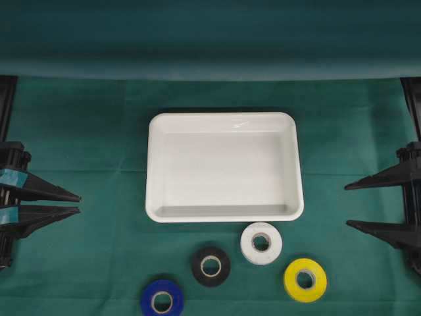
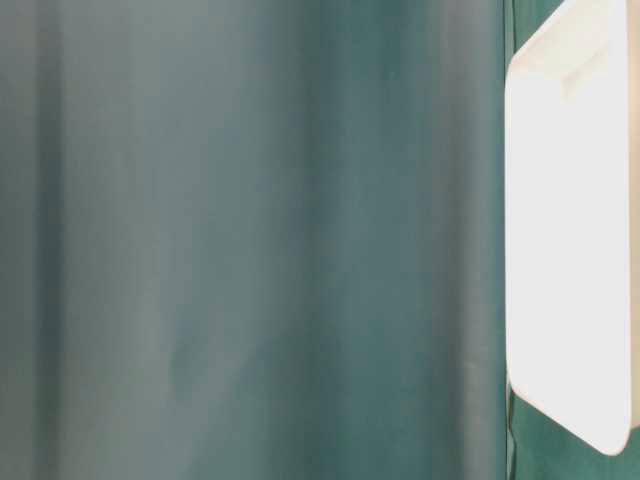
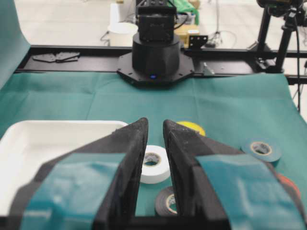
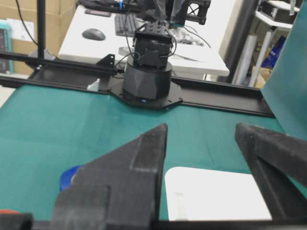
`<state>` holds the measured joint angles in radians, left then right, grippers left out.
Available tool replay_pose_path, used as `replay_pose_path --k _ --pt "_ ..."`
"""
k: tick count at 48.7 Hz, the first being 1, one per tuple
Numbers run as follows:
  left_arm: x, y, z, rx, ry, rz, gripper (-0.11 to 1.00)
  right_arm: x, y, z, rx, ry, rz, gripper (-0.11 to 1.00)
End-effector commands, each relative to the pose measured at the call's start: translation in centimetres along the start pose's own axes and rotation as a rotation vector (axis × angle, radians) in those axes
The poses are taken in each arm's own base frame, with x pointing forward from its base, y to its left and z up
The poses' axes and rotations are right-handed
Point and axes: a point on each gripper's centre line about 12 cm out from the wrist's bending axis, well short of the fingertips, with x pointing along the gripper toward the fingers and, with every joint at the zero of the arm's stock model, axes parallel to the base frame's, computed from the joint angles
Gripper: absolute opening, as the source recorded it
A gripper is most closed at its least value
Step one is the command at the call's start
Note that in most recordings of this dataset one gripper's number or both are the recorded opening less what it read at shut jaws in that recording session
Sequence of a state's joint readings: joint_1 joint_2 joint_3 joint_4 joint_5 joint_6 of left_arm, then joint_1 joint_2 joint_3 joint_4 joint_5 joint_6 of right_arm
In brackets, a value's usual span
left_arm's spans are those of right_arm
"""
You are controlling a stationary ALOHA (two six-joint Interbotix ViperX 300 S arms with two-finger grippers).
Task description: Put the tape into the white case with the right arm.
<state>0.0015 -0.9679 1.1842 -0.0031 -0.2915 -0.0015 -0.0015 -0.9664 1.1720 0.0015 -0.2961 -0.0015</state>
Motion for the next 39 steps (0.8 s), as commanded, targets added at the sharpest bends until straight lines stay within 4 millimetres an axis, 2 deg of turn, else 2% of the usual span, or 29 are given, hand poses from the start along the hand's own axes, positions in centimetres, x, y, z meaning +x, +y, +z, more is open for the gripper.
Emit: replay_pose_path --k 1,3,6,9,14,26,39 --pt "0.3 0.0 1.0 -0.027 -0.035 0.003 0.24 0.0 0.2 -0.6 0.011 0.02 0.008 0.24" --pt "0.3 0.0 1.1 -0.027 -0.04 0.0 0.22 0.0 0.1 -1.0 0.014 0.046 0.007 0.22" --pt "0.3 -0.2 1.1 -0.026 -0.047 -0.006 0.09 0.0 0.1 -1.4 0.025 0.084 0.006 0.1" --pt "0.3 -0.3 1.1 -0.025 -0.046 -0.01 0.01 0.0 0.1 -1.6 0.043 0.106 0.005 -0.01" --pt "0.3 -0.3 0.5 -0.025 -0.023 -0.013 0.0 -0.1 0.2 -1.6 0.066 0.106 0.006 -0.09" --pt "-0.7 -0.6 -1.3 -0.029 0.024 -0.028 0.0 -1.1 0.2 -1.9 0.043 0.092 0.012 -0.1" --pt "-3.4 -0.5 -3.3 -0.028 0.126 -0.031 0.0 -1.5 0.2 -2.1 0.044 0.088 0.009 -0.08"
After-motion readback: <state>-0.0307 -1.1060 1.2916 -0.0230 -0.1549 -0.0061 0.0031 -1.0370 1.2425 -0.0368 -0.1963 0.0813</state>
